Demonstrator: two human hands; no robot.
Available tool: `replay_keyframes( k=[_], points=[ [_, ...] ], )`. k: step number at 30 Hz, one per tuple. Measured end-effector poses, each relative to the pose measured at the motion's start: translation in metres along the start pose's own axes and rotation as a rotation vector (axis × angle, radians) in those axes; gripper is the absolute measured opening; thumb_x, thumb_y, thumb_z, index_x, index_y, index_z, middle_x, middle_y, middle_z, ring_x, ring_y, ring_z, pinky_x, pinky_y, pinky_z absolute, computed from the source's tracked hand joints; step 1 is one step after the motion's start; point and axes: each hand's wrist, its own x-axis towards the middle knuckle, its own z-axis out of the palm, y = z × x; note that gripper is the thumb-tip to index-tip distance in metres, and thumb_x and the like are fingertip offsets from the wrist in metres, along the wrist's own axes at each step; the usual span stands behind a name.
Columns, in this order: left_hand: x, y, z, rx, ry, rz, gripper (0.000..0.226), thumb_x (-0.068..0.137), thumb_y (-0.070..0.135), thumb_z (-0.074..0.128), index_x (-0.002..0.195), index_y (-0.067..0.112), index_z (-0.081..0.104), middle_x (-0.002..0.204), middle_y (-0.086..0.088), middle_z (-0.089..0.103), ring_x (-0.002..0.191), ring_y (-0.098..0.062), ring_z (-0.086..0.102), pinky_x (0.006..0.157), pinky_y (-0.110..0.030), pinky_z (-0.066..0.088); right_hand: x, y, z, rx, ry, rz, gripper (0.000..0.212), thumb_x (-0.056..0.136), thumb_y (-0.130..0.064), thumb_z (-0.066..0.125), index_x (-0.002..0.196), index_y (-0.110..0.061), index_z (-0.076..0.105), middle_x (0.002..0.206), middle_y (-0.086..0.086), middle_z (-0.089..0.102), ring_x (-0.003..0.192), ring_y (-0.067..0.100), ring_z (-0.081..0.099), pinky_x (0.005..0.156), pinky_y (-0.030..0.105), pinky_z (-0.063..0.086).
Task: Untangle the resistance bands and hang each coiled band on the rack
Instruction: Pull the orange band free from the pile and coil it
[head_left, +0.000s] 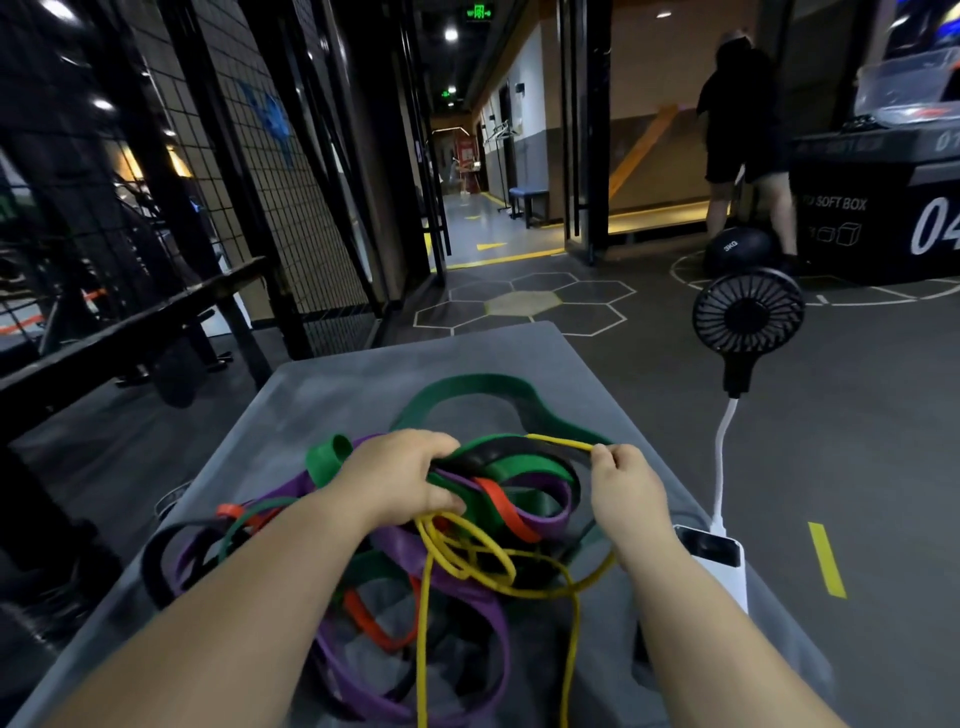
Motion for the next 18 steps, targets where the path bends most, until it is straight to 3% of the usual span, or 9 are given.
replay_keyframes(
  k=[2,5,9,12,15,18],
  points=[
    [0.0,-0.009,-0.001,-0.195,0.015,-0.051,0.059,0.069,0.051,0.08,0.122,0.032,0.061,0.116,0.013,0.065,0.105,-0.013,0.062,0.085,-0.032,0.05,0.0,0.001,0.003,0.026,-0.004,0.019,0.023,0.105,-0.03,0.037,0.103,-0.013,0.052,0.093,0.005,0.055,0.092,0.027,0.051,0.079,0.034,0.038],
    [0.0,-0.012,-0.006,-0.487,0.095,-0.049,0.039,0.07,0.038,0.085,0.104,0.031,0.068,0.1,0.014,0.071,0.093,-0.002,0.065,0.075,-0.025,0.048,0.002,0.002,0.008,0.073,0.006,0.043,0.025,0.104,-0.028,0.039,0.106,-0.01,0.055,0.097,0.008,0.054,0.093,0.028,0.05,0.081,0.034,0.039],
    [0.0,-0.012,-0.009,-0.576,0.135,-0.061,0.033,0.073,0.033,0.083,0.101,0.029,0.067,0.095,0.018,0.068,0.086,0.01,0.058,0.071,-0.013,0.046,0.008,0.012,0.009,0.112,-0.002,0.093,0.022,0.103,-0.03,0.039,0.101,-0.014,0.054,0.095,0.01,0.057,0.093,0.03,0.052,0.078,0.034,0.038],
    [-0.001,-0.018,-0.004,-0.763,0.178,-0.112,0.029,0.077,0.021,0.08,0.103,0.021,0.067,0.096,0.011,0.071,0.086,-0.002,0.065,0.069,-0.015,0.049,0.013,0.018,0.013,0.18,-0.015,0.16,0.023,0.098,-0.035,0.04,0.084,-0.019,0.05,0.077,0.006,0.05,0.078,0.027,0.047,0.07,0.038,0.036],
    [0.0,-0.019,-0.001,-1.123,0.286,-0.181,0.02,0.084,0.003,0.07,0.101,0.011,0.064,0.096,-0.003,0.071,0.088,-0.019,0.066,0.077,-0.026,0.053,0.018,0.028,0.013,0.247,-0.031,0.252,0.019,0.079,-0.039,0.036,0.072,-0.022,0.04,0.068,0.0,0.038,0.06,0.021,0.036,0.056,0.029,0.028],
    [0.006,-0.024,-0.003,-1.132,0.367,-0.327,0.014,0.087,0.015,0.071,0.098,0.014,0.062,0.09,-0.004,0.07,0.076,-0.017,0.064,0.071,-0.031,0.051,0.014,0.024,0.006,0.339,-0.004,0.237,0.017,0.07,-0.041,0.034,0.073,-0.025,0.042,0.069,-0.002,0.041,0.058,0.017,0.035,0.051,0.027,0.024]
  ],
)
